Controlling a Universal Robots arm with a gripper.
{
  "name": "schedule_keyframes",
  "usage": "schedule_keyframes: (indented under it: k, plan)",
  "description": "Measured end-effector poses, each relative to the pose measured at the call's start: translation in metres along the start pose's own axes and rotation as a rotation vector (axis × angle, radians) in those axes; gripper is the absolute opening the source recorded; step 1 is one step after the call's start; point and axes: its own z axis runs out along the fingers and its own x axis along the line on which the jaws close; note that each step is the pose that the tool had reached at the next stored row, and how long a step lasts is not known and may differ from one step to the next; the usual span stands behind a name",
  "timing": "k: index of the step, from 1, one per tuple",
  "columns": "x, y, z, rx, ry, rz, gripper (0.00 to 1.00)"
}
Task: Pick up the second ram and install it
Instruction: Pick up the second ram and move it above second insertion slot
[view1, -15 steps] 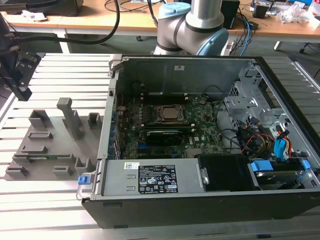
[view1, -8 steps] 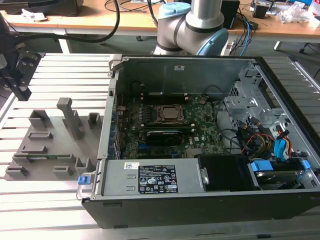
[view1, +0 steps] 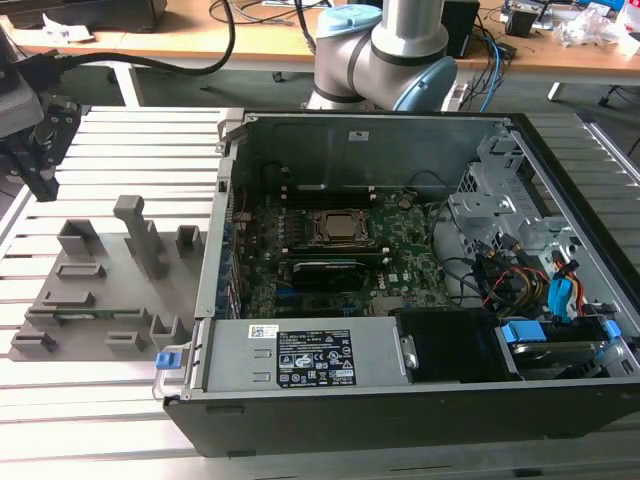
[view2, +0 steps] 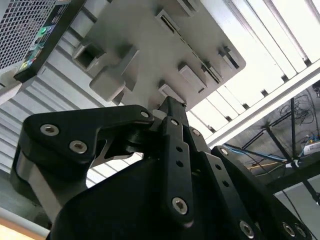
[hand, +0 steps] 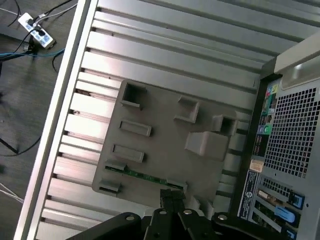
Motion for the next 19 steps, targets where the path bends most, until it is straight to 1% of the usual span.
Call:
schedule_keyframes:
  k: [2,3,7,9,11,14,17,19]
  plan:
    - [0.0000,0.0000,0.0000,-0.0011,0.0020,-0.048,0.10]
    - [0.0000,0.0000,0.0000,-0.0015,0.0026,-0.063,0.10]
    - [0.0000,0.0000,0.0000,-0.0035,0.0064,-0.151,0.10]
    - [0.0000,0.0000,0.0000,-0.0040,0.0072,-0.173,0.10]
    - [0.0000,0.0000,0.0000,-0.0053,0.0094,-0.224,0.10]
    - [0.0000,0.0000,0.0000,-0.0062,0.0111,-0.265,0.10]
    - [0.0000,0.0000,0.0000,-0.0076,0.0136,-0.326,0.10]
    - [0.0000,0.0000,0.0000,-0.0081,0.0145,-0.347,0.10]
